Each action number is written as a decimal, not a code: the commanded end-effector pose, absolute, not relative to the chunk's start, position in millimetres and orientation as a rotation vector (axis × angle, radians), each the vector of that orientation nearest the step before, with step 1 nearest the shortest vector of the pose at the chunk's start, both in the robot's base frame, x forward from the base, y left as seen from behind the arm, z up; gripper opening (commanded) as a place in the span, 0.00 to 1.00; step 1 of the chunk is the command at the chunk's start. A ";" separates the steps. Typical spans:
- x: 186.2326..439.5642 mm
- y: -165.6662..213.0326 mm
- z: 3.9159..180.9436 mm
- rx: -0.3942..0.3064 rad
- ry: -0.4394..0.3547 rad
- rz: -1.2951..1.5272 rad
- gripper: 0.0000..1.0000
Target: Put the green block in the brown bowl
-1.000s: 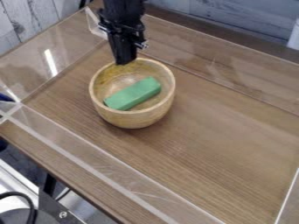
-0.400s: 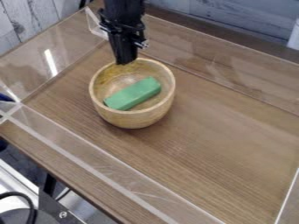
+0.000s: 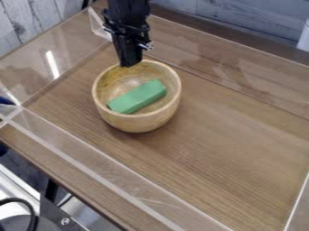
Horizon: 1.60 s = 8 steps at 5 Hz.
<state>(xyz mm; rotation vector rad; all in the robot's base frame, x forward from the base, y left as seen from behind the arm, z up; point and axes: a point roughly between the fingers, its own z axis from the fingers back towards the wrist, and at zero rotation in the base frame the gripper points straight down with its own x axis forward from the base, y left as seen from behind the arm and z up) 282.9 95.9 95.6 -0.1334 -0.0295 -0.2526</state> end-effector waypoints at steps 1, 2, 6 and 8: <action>289.9 99.2 112.2 -0.110 -0.082 -0.257 0.00; 289.2 98.4 112.6 -0.113 -0.081 -0.261 0.00; 287.5 97.9 114.2 -0.123 -0.080 -0.276 0.00; 286.6 97.8 113.1 -0.130 -0.074 -0.282 0.00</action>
